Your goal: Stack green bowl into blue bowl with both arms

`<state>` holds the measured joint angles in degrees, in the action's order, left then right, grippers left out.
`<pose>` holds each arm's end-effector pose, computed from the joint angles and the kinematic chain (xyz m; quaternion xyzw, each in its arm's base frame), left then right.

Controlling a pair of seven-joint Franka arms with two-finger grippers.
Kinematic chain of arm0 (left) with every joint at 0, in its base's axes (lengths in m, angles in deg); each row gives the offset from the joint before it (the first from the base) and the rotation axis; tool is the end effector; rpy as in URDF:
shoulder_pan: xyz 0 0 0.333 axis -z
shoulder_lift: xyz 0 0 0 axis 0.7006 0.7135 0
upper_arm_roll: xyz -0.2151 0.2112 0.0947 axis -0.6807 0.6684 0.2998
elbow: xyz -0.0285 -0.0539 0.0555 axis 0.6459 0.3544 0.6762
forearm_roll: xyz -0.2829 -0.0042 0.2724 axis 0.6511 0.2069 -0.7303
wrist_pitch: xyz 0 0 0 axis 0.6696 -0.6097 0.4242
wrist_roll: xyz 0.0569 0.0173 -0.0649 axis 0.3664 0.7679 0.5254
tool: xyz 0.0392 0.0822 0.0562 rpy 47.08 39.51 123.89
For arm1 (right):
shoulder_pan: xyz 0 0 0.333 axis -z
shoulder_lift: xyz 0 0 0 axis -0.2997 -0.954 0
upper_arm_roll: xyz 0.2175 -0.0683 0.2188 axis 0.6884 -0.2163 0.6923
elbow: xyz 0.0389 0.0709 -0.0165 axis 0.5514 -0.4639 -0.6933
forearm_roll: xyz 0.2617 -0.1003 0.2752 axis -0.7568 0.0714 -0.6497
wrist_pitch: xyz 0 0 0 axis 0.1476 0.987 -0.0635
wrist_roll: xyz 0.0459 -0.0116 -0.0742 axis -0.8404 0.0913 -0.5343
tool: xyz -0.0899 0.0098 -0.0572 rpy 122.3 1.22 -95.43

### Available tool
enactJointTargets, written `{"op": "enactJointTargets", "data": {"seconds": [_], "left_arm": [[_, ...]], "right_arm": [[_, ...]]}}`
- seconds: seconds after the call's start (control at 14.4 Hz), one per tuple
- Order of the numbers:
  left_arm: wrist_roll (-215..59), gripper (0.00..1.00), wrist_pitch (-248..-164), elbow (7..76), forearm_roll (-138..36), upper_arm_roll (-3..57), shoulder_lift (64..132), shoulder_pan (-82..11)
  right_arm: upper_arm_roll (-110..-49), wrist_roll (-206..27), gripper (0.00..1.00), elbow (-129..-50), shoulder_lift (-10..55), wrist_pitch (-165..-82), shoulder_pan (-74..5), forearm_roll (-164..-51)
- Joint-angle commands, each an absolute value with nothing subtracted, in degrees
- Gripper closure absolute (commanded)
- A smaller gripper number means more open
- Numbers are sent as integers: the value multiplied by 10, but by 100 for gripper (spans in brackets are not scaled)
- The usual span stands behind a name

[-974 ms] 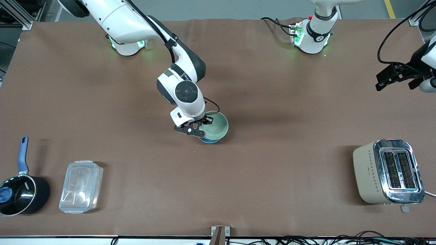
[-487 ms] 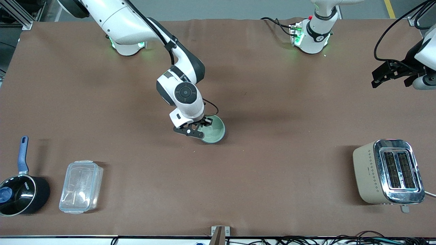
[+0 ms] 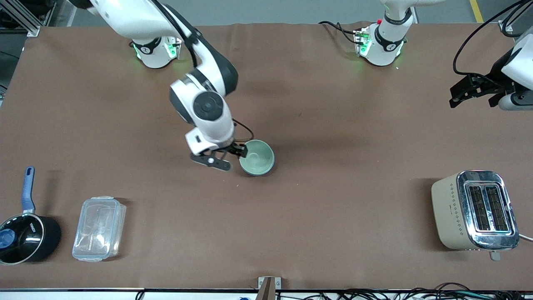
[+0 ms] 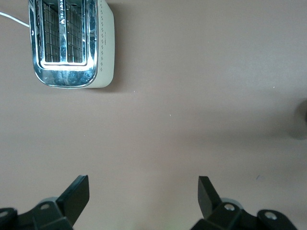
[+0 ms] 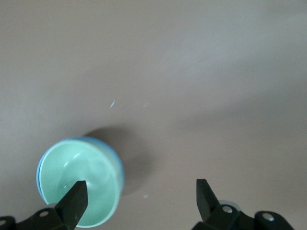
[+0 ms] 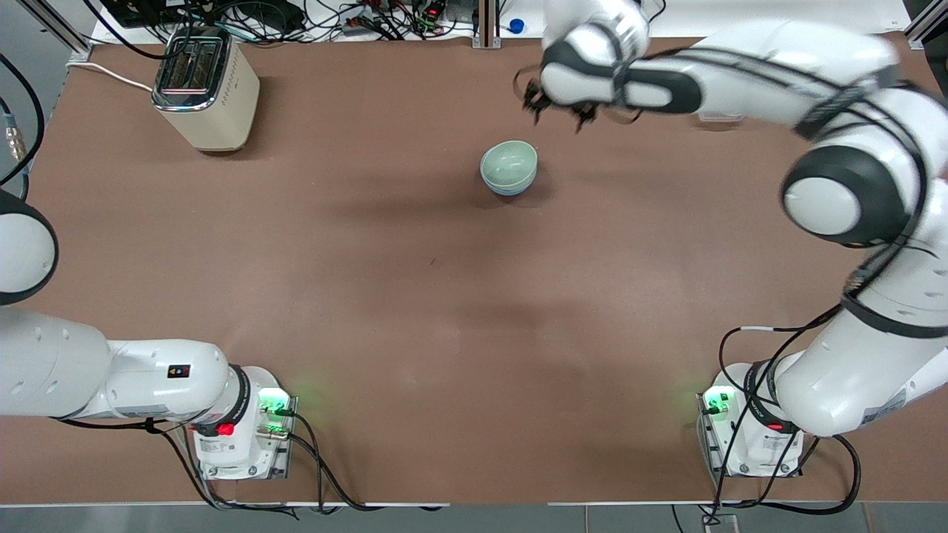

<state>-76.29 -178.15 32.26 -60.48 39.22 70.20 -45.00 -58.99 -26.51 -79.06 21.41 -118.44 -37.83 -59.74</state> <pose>0.5377 -0.0507 0.6397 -0.9999 0.0052 -0.0061 0.0076 0.5708 0.3594 0.4052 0.9845 -0.1708 0.0111 0.0375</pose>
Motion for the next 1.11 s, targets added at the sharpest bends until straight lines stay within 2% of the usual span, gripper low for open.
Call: {"op": "enactJointTargets", "data": {"seconds": [0.0,0.14,0.49,0.63,0.83,1.04], "left_arm": [[-766,0,-1785,325,-595,392,702,-448],[-767,0,-1791,325,-594,392,702,-446],[-769,0,-1813,323,-595,384,710,-445],[-769,0,-1813,324,-595,383,708,-446],[-768,0,-1806,326,-595,374,703,-450],[-762,0,-1802,324,-598,374,704,-452]], "right_arm": [[-579,-292,0,-828,324,-1145,-306,-584],[-588,-384,0,-833,375,-1119,-276,-589],[-721,-635,0,-831,461,-1025,-275,-682],[-756,-710,0,-823,481,-986,-268,-685],[-771,-787,0,-773,479,-948,-242,-687],[-767,-771,0,-773,477,-969,-241,-700]]}}
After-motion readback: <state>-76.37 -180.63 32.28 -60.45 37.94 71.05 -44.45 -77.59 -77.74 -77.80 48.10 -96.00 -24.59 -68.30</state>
